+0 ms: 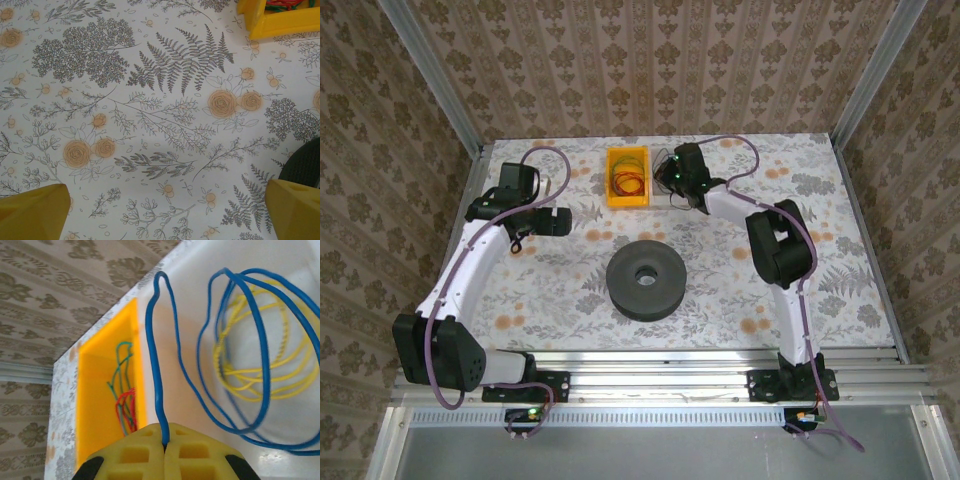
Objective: Wrap the cables
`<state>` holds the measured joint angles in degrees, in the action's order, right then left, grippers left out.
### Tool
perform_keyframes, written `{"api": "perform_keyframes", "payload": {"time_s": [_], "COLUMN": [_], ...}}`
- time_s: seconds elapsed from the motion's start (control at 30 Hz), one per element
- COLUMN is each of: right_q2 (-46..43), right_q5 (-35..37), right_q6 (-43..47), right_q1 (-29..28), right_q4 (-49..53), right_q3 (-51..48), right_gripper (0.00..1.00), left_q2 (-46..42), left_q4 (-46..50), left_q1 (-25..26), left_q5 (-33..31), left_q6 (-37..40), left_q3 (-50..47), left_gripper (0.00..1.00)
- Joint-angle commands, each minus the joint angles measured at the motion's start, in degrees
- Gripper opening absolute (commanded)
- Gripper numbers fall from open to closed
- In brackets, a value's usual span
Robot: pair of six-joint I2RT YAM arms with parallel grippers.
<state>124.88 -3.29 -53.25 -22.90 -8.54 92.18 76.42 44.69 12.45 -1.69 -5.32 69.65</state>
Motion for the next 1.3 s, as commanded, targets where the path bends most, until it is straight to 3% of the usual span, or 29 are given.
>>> {"api": "perform_keyframes", "payload": {"time_s": [0.0, 0.43, 0.53, 0.63, 0.77, 0.93, 1.07, 1.27], "right_q2": [-6.0, -13.6, -14.6, -15.4, -16.9, -20.6, -24.7, -28.3], "right_q5": [-0.5, -4.4, -9.0, -19.6, -35.5, -48.8, -54.5, -61.4], "right_q6": [3.4, 3.9, 2.3, 0.1, -6.6, -12.8, -13.1, -14.1], "right_q1": [-0.6, -0.9, -0.8, -0.1, 1.0, 0.8, 0.3, -0.4], "right_q4": [0.0, -2.0, -4.7, -10.5, -22.8, -35.2, -42.9, -53.8], "right_q3": [2.4, 0.7, 0.2, 0.2, -1.5, -4.8, -10.1, -16.0], "right_gripper": [0.00, 0.00, 0.00, 0.00, 0.00, 0.00, 0.00, 0.00], "left_q2": [-1.1, -3.3, -3.8, -4.2, -4.5, -3.9, -2.4, -1.9], "left_q4": [0.8, 0.9, 0.6, -0.9, -6.6, -15.1, -18.4, -32.7], "left_q1": [-0.1, -0.1, -0.1, -0.1, -0.1, -0.3, -2.6, -11.0], "left_q5": [-0.3, -0.3, 0.3, 2.6, 9.3, 17.4, 23.7, 42.3], "left_q6": [1.1, 0.7, 0.3, -0.1, -0.1, -0.4, -0.6, -9.4], "left_q3": [1.1, 1.3, 1.5, 2.2, 2.7, 2.0, 3.6, -0.2], "left_gripper": [1.00, 1.00, 1.00, 1.00, 1.00, 1.00, 1.00, 0.95]}}
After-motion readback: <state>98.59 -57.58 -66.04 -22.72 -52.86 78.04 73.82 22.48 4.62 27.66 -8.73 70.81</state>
